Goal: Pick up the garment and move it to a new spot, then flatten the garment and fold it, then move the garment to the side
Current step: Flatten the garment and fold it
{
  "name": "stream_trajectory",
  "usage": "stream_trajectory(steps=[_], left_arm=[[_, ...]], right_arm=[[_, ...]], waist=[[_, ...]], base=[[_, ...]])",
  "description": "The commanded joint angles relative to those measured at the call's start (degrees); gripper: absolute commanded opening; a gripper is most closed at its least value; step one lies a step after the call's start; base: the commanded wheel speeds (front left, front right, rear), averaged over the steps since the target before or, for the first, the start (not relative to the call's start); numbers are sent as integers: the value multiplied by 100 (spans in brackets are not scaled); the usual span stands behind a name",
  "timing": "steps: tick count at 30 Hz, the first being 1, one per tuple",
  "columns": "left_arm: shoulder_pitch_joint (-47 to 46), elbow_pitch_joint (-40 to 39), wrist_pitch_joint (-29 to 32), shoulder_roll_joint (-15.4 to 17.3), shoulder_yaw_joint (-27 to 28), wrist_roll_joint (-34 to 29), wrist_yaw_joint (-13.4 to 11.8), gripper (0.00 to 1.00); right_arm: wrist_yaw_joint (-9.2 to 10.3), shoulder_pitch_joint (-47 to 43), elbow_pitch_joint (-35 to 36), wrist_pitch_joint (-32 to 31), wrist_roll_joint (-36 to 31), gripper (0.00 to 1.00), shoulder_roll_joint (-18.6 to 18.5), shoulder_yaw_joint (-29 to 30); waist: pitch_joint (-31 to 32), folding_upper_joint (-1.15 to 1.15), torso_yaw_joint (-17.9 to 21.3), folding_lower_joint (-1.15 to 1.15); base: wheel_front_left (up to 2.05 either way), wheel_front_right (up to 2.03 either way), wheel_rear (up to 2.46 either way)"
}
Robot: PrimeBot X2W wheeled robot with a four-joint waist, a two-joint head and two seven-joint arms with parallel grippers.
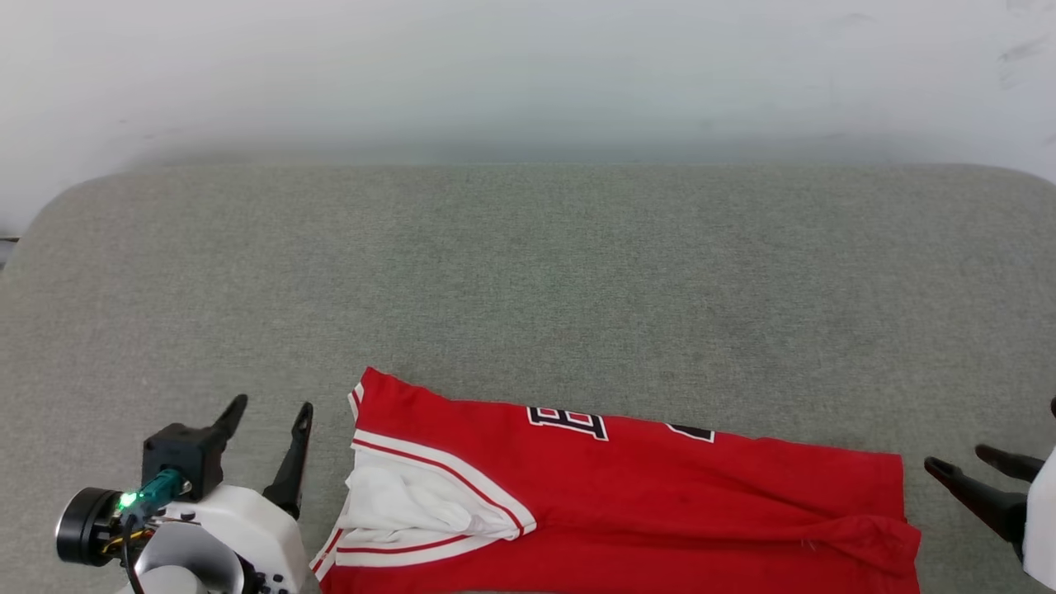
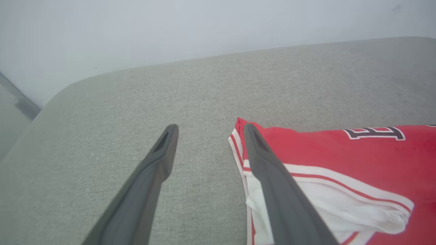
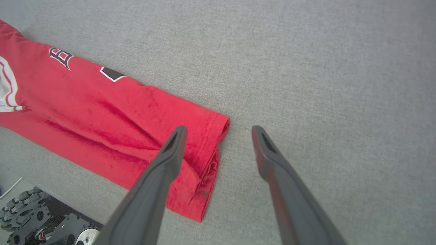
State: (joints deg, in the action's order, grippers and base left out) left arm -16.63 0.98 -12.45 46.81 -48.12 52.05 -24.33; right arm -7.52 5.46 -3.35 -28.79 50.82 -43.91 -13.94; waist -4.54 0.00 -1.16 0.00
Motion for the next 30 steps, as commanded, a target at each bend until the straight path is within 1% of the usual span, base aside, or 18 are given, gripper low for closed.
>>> stream_trajectory(steps=[1,6,8,10,15,19,27,30], left_arm=[[99,-17,-121,-58,109,-91,-130,100],[358,-140,-273,-378,605,-503,-514,100],[461,-257,-280,-591,929,-806,-583,100],[659,-320,-281,-820,1222,-1089,-574,100],[1028,-385,-284,-1354,1857,-1818,-419,100],[1257,-362,-285,-1744,2272,-2276,-236,100],[1565,-238,-285,-2464,2798,-3013,218,100],[1623,-141,-285,-2720,2961,-3270,400,100]], right_arm=[[6,-119,-54,-149,100,100,-58,44],[6,-132,-244,-619,499,100,-16,171],[6,-143,-328,-718,588,100,27,198],[6,-142,-419,-810,651,100,65,205],[6,-77,-690,-913,715,100,205,151],[6,-21,-881,-932,720,100,324,7],[-4,20,-1071,-840,853,100,712,-568],[-10,29,-1143,-768,833,100,743,-819]], waist=[[-15,0,-50,0],[-145,0,-211,0],[-210,0,-293,0],[-284,0,-365,0],[-452,0,-537,0],[-565,0,-656,0],[-688,0,-801,0],[-689,0,-835,0]], base=[[0,0,0],[0,0,0],[0,0,0],[0,0,0],[0,0,0],[0,0,0],[0,0,0],[0,0,0]])
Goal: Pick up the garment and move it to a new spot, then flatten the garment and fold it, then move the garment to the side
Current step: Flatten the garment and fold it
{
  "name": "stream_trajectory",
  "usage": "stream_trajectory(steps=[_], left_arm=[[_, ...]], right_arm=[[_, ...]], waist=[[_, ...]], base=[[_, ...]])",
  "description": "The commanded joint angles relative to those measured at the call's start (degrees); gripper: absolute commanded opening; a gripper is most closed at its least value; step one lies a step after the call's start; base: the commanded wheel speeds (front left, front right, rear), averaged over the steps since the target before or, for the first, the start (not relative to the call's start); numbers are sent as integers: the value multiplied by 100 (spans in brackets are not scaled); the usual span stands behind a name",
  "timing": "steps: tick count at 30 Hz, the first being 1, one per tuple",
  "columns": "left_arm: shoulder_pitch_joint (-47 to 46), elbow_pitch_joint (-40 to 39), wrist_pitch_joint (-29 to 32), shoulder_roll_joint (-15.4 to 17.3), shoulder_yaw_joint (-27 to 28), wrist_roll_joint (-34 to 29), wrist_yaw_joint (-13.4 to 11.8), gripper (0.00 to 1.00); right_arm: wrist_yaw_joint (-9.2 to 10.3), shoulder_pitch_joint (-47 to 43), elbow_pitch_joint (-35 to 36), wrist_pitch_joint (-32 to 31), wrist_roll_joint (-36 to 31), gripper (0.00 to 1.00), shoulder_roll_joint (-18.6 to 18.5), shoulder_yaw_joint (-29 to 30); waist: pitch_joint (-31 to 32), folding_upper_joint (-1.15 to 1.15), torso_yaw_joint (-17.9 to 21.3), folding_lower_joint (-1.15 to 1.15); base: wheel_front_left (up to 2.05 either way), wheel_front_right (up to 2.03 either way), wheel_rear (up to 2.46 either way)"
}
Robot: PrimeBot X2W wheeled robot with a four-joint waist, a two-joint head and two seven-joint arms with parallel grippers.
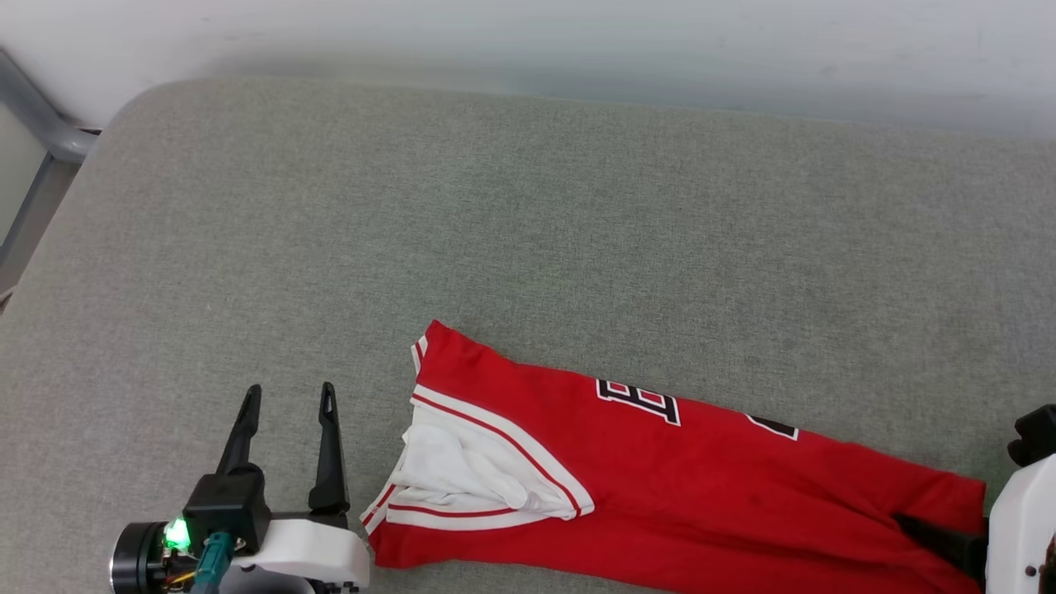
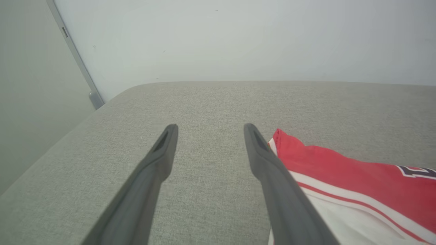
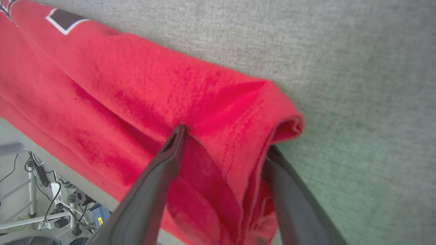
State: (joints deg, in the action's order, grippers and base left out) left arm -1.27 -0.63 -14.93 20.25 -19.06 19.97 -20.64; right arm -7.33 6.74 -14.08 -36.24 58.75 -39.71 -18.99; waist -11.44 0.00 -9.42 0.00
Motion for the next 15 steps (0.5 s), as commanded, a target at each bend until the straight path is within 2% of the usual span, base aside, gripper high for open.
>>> stream_trajectory(steps=[1,3,4,5,15], left_arm=[[91,49,-37,-139,107,-156,96,100],[110,121,-37,-272,199,-323,194,100],[110,137,-36,-334,269,-394,243,100],[130,146,-34,-385,321,-466,288,100],[393,117,-33,-767,802,-1016,702,100]], right_arm=[[-29,-78,-91,24,29,100,311,-370],[-29,-34,-127,84,5,100,247,-502],[-28,-8,-143,170,-11,24,206,-522],[-27,18,-164,234,-8,0,159,-530],[-10,223,-294,821,201,0,-482,-212]], waist=[[5,0,-18,0],[15,0,-29,0],[25,0,-27,0],[40,0,-24,0],[260,0,102,0]], base=[[0,0,0],[0,0,0],[0,0,0],[0,0,0],[0,0,0]])
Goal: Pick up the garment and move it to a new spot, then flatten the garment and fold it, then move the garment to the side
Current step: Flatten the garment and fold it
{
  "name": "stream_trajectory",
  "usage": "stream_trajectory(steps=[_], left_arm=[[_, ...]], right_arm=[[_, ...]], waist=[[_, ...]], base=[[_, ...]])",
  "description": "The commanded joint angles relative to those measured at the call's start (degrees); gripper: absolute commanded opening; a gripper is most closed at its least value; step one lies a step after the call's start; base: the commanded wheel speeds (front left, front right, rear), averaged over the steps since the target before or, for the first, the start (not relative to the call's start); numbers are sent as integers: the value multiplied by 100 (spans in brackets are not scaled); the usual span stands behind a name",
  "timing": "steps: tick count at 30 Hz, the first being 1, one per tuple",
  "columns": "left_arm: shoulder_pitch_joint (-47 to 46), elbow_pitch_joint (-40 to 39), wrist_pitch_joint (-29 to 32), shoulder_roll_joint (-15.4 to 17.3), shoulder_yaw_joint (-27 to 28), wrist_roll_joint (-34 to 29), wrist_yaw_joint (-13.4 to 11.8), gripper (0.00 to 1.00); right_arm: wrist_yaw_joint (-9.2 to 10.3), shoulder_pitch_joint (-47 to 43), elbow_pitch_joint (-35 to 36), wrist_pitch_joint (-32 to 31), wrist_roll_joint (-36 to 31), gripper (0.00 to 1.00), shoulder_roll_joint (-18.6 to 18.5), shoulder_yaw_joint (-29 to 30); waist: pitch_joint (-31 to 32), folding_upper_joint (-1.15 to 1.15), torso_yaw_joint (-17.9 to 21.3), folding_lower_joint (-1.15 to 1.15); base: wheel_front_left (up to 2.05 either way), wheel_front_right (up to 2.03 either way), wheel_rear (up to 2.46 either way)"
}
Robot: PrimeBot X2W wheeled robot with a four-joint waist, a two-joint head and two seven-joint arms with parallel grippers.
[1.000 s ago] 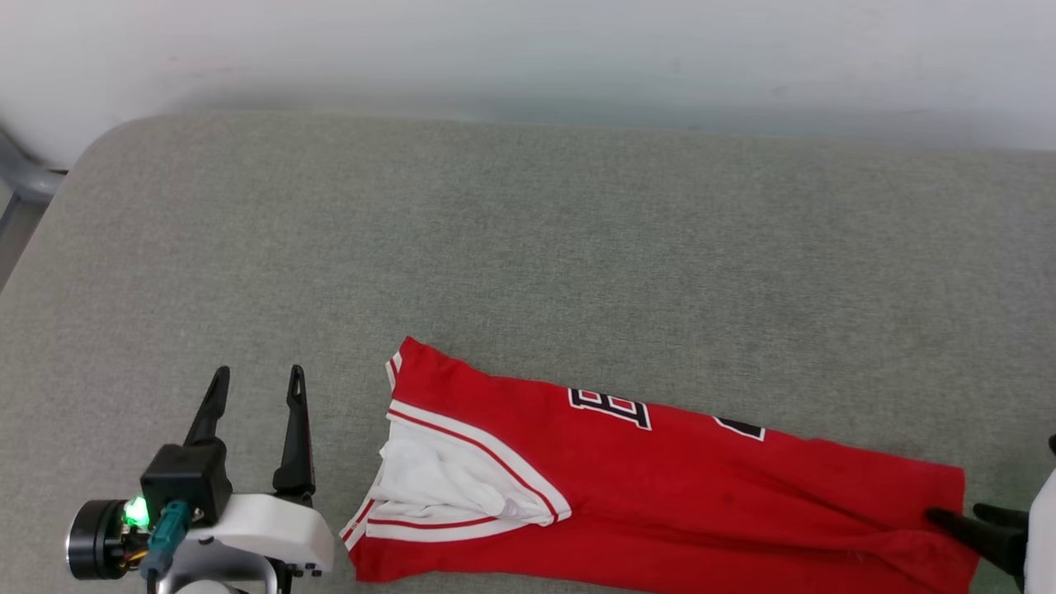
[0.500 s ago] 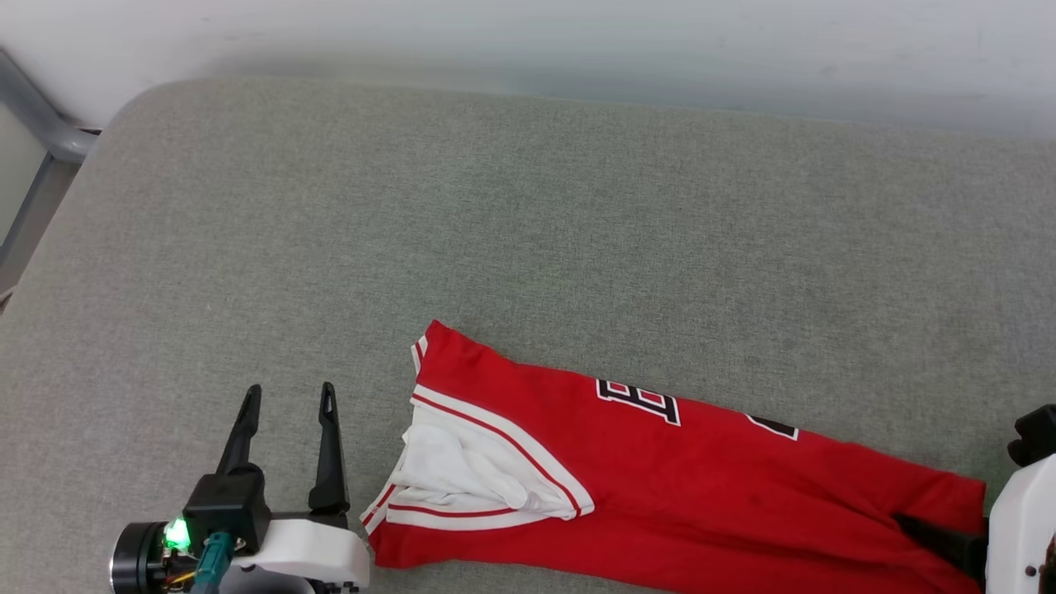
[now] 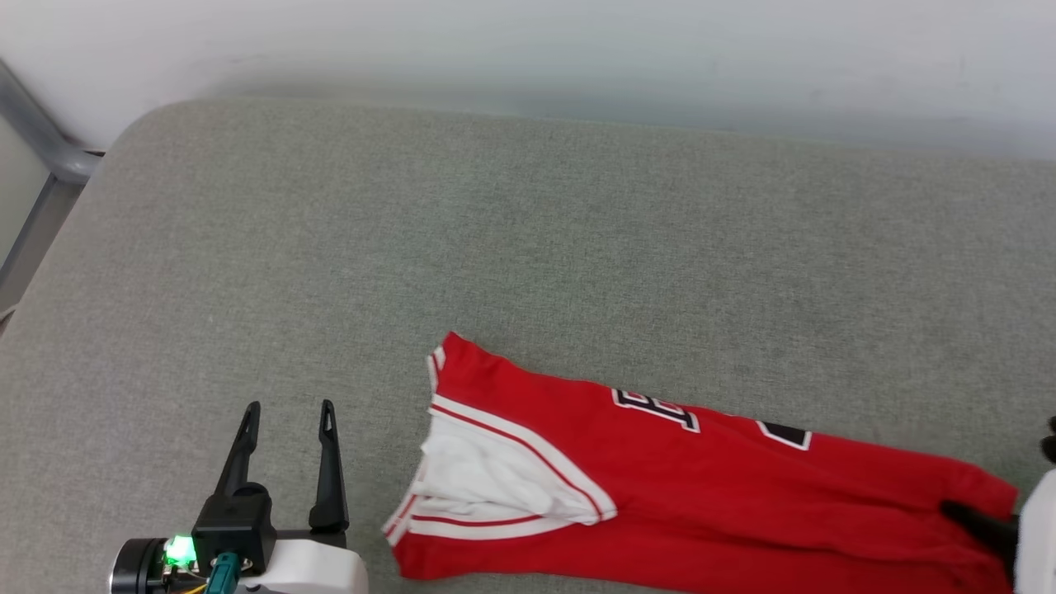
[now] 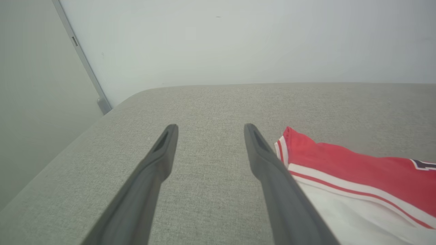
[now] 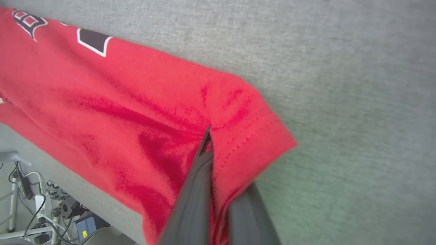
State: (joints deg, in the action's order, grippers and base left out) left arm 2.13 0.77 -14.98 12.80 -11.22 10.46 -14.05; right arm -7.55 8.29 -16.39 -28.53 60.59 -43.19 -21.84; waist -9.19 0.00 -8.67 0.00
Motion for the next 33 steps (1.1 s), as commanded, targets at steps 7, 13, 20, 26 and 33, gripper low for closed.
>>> stream_trajectory(steps=[7,13,20,26,33], left_arm=[[93,-11,-27,-200,216,-397,334,100],[102,26,-28,-289,321,-521,434,100],[191,30,-28,-428,464,-640,546,100],[15,84,-27,-540,414,-721,645,100],[-154,175,-27,-661,383,-770,746,100]], right_arm=[[12,136,-570,133,-112,0,-616,368],[11,175,-510,146,-58,0,-571,446],[8,152,1313,-246,167,0,-164,162],[8,554,1988,-685,-70,0,256,-238],[8,1303,1880,-936,-428,0,898,-985]], waist=[[133,0,118,0],[193,0,146,0],[264,0,234,0],[147,0,148,0],[-50,0,-65,0]], base=[[0,0,0],[0,0,0],[0,0,0],[0,0,0],[0,0,0]])
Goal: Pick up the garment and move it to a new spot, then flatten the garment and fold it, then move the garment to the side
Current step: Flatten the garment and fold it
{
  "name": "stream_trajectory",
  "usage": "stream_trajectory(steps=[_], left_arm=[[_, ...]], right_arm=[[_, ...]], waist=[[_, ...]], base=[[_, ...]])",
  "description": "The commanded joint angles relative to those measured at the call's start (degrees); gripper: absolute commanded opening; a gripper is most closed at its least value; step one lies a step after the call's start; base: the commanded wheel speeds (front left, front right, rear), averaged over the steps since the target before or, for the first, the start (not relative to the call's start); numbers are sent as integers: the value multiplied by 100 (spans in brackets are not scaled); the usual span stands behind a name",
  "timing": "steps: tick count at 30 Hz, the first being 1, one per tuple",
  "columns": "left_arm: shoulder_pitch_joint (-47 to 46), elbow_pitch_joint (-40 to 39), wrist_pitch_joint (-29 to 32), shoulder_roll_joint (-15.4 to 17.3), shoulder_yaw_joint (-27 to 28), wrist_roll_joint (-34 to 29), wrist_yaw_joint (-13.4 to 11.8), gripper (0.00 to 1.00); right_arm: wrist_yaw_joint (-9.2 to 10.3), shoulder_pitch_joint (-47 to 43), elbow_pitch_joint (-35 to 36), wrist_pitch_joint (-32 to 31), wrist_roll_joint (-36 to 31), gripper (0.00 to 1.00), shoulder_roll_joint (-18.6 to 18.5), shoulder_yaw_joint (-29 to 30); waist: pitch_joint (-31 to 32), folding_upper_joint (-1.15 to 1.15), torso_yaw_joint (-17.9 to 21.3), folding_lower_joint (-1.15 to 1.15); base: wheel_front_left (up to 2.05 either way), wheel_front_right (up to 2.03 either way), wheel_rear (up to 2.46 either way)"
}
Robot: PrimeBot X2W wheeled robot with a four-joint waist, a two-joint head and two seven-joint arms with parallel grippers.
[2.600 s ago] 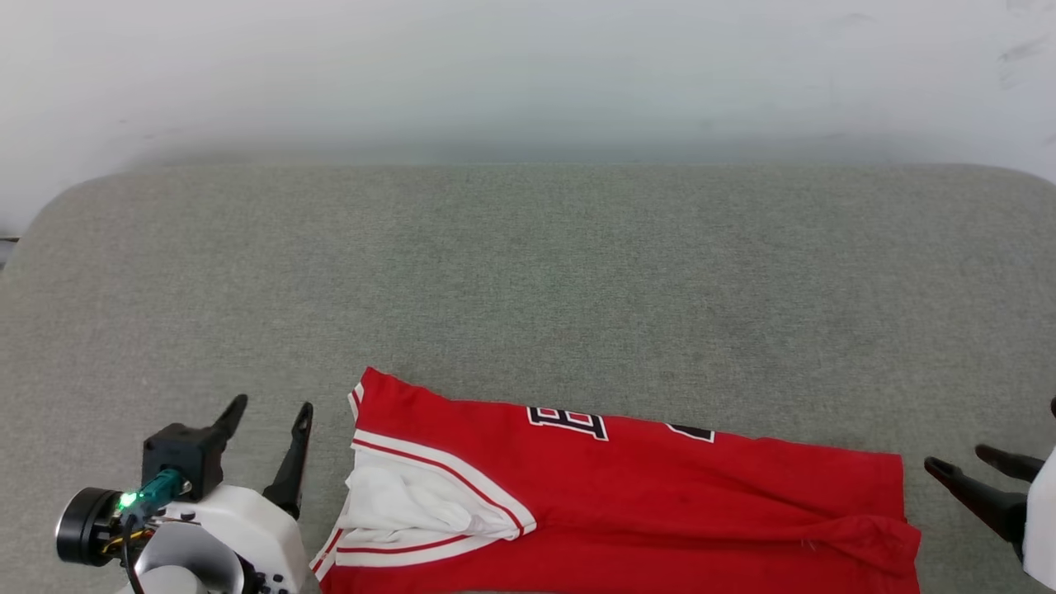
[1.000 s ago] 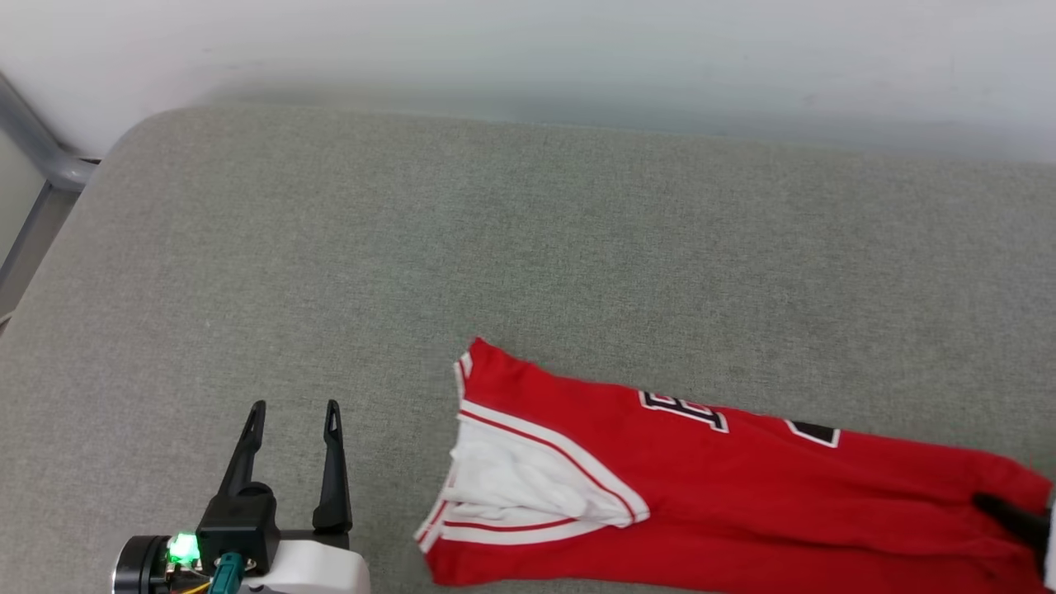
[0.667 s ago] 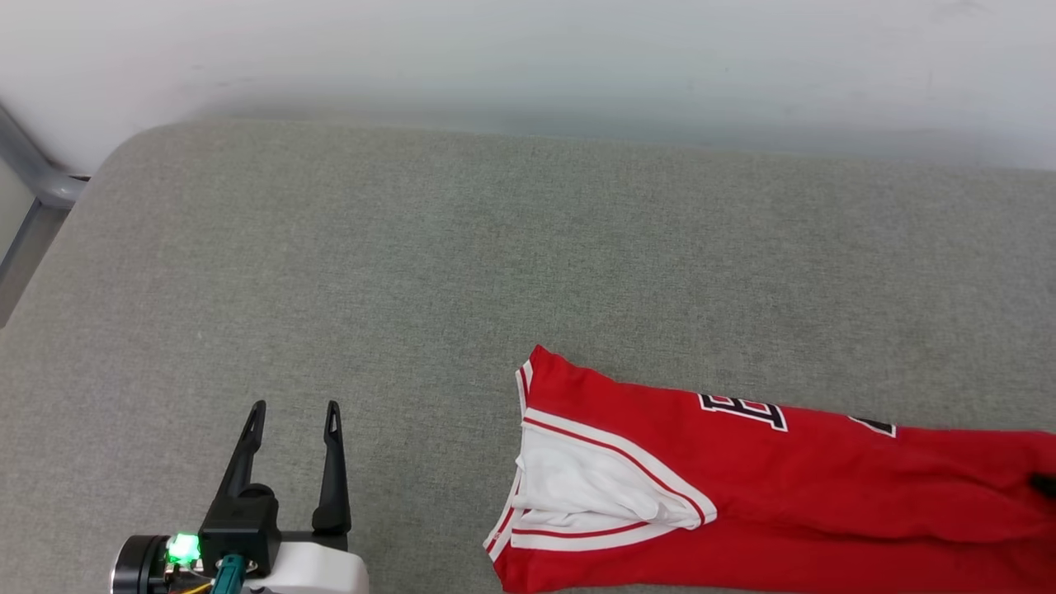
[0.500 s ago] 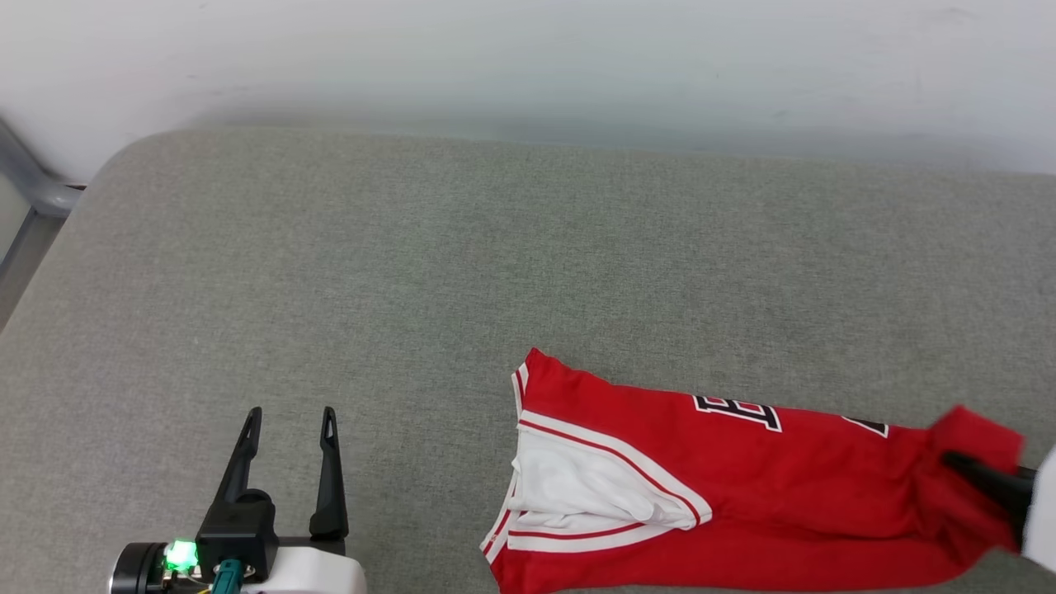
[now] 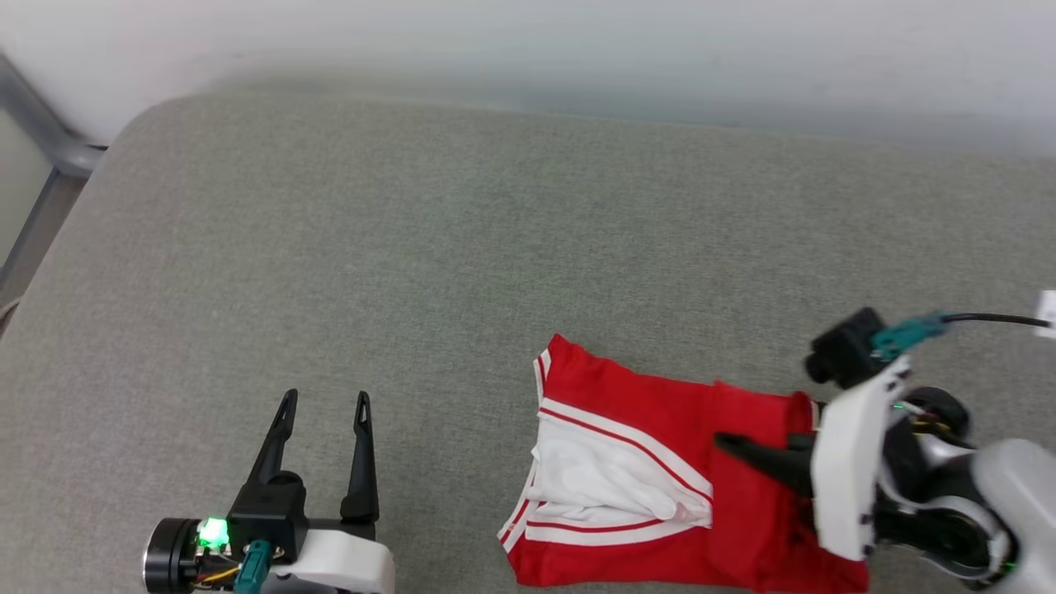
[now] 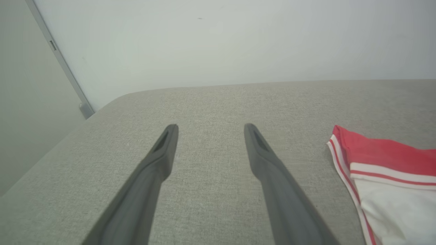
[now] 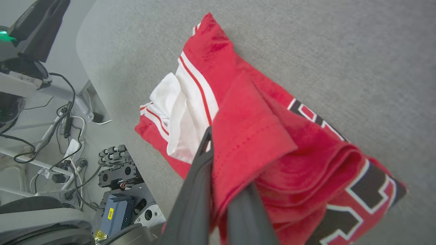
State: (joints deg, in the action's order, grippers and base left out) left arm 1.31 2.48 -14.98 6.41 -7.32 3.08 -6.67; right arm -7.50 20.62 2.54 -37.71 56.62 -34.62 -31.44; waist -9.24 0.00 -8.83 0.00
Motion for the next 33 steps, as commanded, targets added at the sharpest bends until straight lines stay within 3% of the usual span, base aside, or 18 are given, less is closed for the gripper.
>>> stream_trajectory(steps=[1,8,17,18,19,20,27,33], left_arm=[[-96,14,-28,-42,-15,-41,22,100],[-233,71,-27,-128,-34,-59,95,100],[-476,163,-28,-246,-62,-89,143,100],[-469,174,-28,-249,-54,-91,141,100],[-447,193,-28,-249,-39,-91,140,100],[-415,208,-28,-248,-28,-95,145,100],[-197,289,-28,-190,91,-121,202,100],[-12,290,-28,-126,205,-109,244,100]], right_arm=[[3,169,-64,-32,-60,0,111,-148],[3,943,-720,192,-370,0,699,-883],[3,1700,-2377,830,-783,0,1392,-1635],[3,1729,-2436,926,-756,12,1420,-1673],[3,1748,-2472,1040,-740,78,1437,-1700],[3,1761,-2472,1158,-721,100,1435,-1736],[3,1559,-1836,2261,-634,100,996,-1526],[3,1164,-1560,3352,-1309,100,600,-716]], waist=[[-72,0,-83,0],[-262,0,-260,0],[-522,0,-416,0],[-510,0,-401,0],[-482,0,-376,0],[-447,0,-349,0],[-18,0,-60,0],[270,0,281,0]], base=[[0,0,0],[0,0,0],[0,0,0],[0,0,0],[0,0,0],[0,0,0],[0,0,0],[0,0,0]])
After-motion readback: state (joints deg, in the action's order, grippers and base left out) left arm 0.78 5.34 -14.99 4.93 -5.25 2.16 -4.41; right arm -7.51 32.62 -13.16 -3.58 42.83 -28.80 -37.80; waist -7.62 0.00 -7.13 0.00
